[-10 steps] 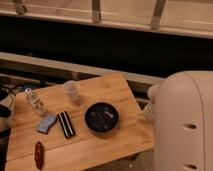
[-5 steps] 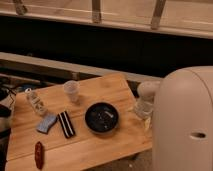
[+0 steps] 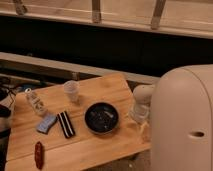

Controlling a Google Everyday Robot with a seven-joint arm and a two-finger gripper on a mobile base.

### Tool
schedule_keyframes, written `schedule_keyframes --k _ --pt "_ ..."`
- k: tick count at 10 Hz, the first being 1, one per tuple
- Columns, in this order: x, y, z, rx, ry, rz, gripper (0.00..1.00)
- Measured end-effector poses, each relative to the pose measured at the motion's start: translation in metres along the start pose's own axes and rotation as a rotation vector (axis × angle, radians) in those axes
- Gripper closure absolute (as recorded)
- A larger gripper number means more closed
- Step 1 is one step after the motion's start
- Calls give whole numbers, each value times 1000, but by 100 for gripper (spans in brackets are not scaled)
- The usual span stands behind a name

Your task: Push the ceramic bowl across the table

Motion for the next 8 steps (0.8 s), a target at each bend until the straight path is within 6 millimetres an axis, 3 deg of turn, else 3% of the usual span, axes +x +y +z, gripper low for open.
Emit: schedule_keyframes --k 2,3,5,8 --pt "14 20 10 23 24 -48 73" --pt "19 25 17 29 29 -68 81" --pt "36 39 20 32 34 -121 86" --pt "64 79 25 51 49 -198 86"
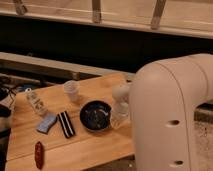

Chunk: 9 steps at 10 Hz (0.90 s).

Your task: Push the ceramic bowl across the table

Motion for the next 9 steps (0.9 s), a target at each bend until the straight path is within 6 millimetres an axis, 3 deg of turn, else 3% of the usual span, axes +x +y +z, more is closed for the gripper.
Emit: schedule_keyframes --k 3,9 --pt "12 28 14 17 14 -47 86" --pt "30 65 20 35 32 -111 86"
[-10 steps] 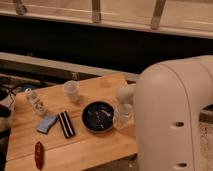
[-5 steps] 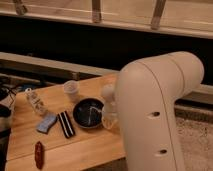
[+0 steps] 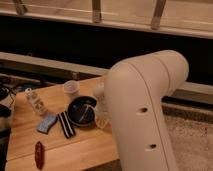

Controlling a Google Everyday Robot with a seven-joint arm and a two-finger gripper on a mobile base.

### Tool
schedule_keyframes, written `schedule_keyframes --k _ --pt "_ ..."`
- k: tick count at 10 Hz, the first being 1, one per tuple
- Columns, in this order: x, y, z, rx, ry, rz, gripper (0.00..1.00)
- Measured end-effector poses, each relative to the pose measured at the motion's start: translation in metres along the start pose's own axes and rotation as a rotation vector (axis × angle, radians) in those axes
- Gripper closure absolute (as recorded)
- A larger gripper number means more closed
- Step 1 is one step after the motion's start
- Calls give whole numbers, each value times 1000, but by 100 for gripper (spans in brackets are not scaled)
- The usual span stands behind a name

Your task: Push the ceramic bowl across the table

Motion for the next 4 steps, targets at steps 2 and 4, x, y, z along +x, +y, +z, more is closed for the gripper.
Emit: schedule_keyframes --k 2,4 --pt "2 3 1 4 9 -3 86" --pt "6 12 4 9 19 -22 86"
